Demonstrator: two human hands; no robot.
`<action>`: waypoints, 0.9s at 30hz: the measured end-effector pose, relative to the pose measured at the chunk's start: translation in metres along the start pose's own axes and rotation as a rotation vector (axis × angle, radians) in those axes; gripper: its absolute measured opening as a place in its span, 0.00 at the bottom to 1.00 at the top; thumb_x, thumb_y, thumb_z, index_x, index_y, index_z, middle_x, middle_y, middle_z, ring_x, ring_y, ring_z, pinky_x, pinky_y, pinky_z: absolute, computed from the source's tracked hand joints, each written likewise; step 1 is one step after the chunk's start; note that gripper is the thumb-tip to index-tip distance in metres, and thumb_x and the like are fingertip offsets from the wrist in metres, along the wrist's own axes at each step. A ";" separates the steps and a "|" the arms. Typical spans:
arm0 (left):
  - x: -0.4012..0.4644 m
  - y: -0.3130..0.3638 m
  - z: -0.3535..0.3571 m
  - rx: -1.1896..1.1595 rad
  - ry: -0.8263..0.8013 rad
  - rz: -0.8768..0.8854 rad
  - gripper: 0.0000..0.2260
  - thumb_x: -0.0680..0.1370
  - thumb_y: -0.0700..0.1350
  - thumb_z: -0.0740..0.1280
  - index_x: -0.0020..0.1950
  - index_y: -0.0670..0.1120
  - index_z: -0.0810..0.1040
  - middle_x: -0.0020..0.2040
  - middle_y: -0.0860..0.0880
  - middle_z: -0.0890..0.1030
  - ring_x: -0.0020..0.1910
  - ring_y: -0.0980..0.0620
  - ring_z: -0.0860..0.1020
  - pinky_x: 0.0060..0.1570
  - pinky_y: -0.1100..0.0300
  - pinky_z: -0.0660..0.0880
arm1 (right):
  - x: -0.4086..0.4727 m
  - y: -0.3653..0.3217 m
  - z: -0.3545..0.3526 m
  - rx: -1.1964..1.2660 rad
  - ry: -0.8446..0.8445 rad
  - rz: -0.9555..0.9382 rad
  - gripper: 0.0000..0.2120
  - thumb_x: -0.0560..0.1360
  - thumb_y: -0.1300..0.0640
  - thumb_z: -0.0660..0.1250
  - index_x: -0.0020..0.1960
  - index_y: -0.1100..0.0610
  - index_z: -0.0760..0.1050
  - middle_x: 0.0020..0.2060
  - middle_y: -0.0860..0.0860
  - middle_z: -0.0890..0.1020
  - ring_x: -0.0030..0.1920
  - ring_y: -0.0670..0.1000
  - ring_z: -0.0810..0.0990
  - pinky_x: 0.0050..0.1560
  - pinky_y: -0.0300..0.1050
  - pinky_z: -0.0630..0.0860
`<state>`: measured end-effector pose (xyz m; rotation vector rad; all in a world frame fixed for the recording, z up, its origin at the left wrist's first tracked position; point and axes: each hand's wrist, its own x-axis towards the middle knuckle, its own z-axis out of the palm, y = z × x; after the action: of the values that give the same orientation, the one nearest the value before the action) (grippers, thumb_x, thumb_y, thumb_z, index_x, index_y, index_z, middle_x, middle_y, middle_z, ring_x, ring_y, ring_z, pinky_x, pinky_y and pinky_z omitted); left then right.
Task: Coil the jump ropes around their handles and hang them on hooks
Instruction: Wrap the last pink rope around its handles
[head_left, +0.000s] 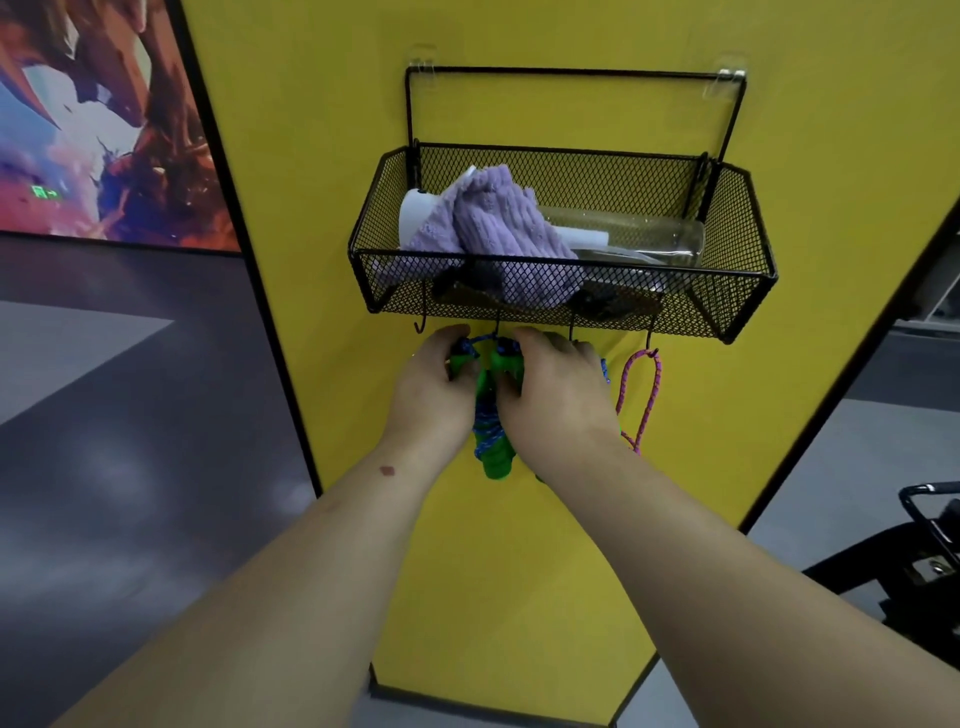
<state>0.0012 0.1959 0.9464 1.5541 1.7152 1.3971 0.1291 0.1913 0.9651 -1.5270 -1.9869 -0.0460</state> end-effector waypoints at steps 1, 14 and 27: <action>0.001 -0.001 0.001 0.004 0.005 0.004 0.20 0.84 0.42 0.63 0.76 0.50 0.72 0.71 0.50 0.77 0.67 0.48 0.77 0.55 0.60 0.71 | 0.000 0.000 0.000 0.007 -0.005 -0.006 0.17 0.76 0.54 0.66 0.64 0.56 0.75 0.56 0.57 0.81 0.55 0.63 0.75 0.57 0.56 0.72; -0.069 -0.038 0.004 0.293 0.055 0.203 0.24 0.84 0.43 0.62 0.80 0.50 0.66 0.76 0.49 0.72 0.73 0.50 0.70 0.65 0.59 0.72 | -0.064 0.014 0.021 0.099 0.065 -0.089 0.29 0.74 0.57 0.65 0.75 0.58 0.68 0.67 0.56 0.75 0.63 0.61 0.74 0.66 0.57 0.72; -0.242 -0.286 0.074 0.684 -0.140 0.077 0.31 0.81 0.46 0.64 0.83 0.49 0.58 0.81 0.44 0.62 0.81 0.40 0.60 0.77 0.42 0.63 | -0.290 0.099 0.230 0.008 -0.333 -0.014 0.33 0.79 0.51 0.63 0.81 0.55 0.56 0.79 0.55 0.62 0.78 0.59 0.62 0.75 0.57 0.64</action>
<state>-0.0069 0.0426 0.5966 2.0164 2.1893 0.7223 0.1521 0.0634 0.6051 -1.5974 -2.2500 0.2241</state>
